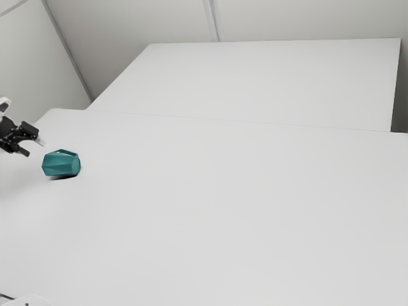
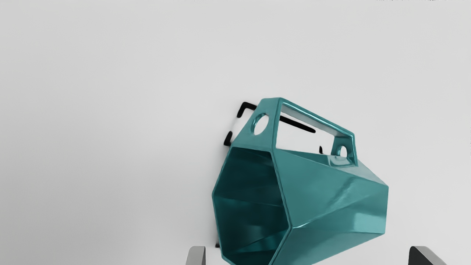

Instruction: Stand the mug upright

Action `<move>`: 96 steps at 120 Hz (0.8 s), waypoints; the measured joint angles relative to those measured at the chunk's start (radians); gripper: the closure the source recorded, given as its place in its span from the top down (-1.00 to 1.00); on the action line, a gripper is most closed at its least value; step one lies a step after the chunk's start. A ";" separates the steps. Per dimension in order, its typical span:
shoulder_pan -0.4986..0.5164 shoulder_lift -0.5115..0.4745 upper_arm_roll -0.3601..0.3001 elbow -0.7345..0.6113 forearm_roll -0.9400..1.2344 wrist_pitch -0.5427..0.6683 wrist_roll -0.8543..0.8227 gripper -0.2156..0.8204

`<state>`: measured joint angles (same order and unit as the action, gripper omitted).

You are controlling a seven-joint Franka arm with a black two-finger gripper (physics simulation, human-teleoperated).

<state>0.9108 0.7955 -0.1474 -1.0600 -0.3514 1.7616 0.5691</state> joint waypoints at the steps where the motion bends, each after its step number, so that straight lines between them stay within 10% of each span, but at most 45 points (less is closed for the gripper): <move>1: 0.000 0.004 0.000 0.003 -0.003 0.000 0.005 0.58; 85: 0.002 0.070 0.006 -0.059 -0.186 0.002 0.233 0.58; 96: 0.001 0.069 0.006 -0.063 -0.188 0.002 0.247 0.30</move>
<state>0.9114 0.8646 -0.1410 -1.1225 -0.5391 1.7636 0.8163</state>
